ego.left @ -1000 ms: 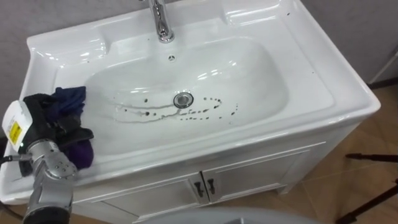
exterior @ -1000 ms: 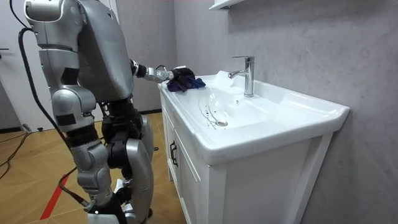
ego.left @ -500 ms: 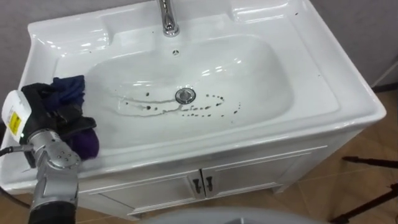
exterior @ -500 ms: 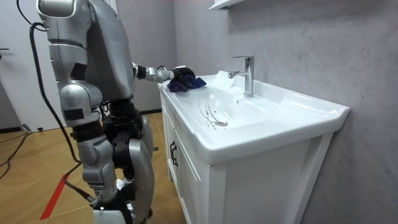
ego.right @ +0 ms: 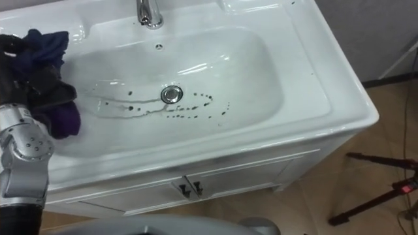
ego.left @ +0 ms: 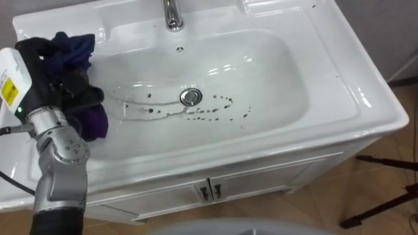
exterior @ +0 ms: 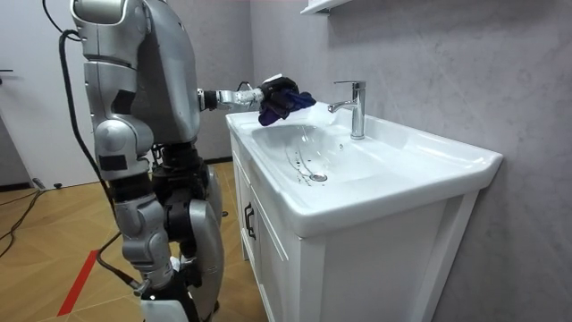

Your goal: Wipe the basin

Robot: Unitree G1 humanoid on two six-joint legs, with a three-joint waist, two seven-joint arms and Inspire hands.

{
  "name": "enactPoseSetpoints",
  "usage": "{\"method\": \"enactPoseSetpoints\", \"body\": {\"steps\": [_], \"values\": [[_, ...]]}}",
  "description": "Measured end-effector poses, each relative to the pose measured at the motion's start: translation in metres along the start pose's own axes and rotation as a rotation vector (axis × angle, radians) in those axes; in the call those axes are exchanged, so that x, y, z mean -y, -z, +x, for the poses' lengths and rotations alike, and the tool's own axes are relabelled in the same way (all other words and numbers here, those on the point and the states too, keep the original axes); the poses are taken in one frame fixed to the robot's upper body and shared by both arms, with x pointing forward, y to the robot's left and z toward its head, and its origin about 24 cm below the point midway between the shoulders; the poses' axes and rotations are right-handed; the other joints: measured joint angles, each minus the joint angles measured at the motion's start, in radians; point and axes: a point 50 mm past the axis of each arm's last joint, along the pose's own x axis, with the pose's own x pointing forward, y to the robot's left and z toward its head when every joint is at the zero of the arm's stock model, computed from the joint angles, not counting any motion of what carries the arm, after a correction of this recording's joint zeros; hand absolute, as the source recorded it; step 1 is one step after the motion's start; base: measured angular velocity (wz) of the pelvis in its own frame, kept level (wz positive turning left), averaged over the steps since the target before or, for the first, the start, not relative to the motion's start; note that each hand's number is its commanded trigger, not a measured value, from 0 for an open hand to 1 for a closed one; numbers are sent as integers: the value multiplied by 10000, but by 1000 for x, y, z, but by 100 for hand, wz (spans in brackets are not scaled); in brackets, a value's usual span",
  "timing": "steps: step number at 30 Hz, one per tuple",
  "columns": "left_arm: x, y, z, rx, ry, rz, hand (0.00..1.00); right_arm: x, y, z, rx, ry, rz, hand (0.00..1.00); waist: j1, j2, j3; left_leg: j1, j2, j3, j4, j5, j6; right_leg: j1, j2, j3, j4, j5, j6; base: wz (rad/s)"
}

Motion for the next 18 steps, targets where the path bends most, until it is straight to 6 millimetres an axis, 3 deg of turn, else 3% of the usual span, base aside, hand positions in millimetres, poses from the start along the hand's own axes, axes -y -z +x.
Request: {"method": "enactPoseSetpoints", "body": {"steps": [5, 12, 18], "values": [[7, -12, -3, 618, 300, -201, 100, -1, 0, 0, 36, -46, 20, 0, -68, -40, -5, 2, 5, 42, 8, 0, 0, 1, -1, -17, 21, 0, 0, 0], [13, -18, -7, 1227, 440, 451, 100, -8, 4, 1, -85, -257, 175, 0, -226, -254, -33, 4, 7, 66, 8, 0, 0, 2, -10, -104, 44, 2, -3, 0], [15, -19, -8, 1382, 533, 700, 100, -7, 6, 1, -67, -236, 164, 0, -254, -238, -38, 20, 9, 123, 8, 0, 0, -2, -10, -89, 48, 21, -7, 0]]}}
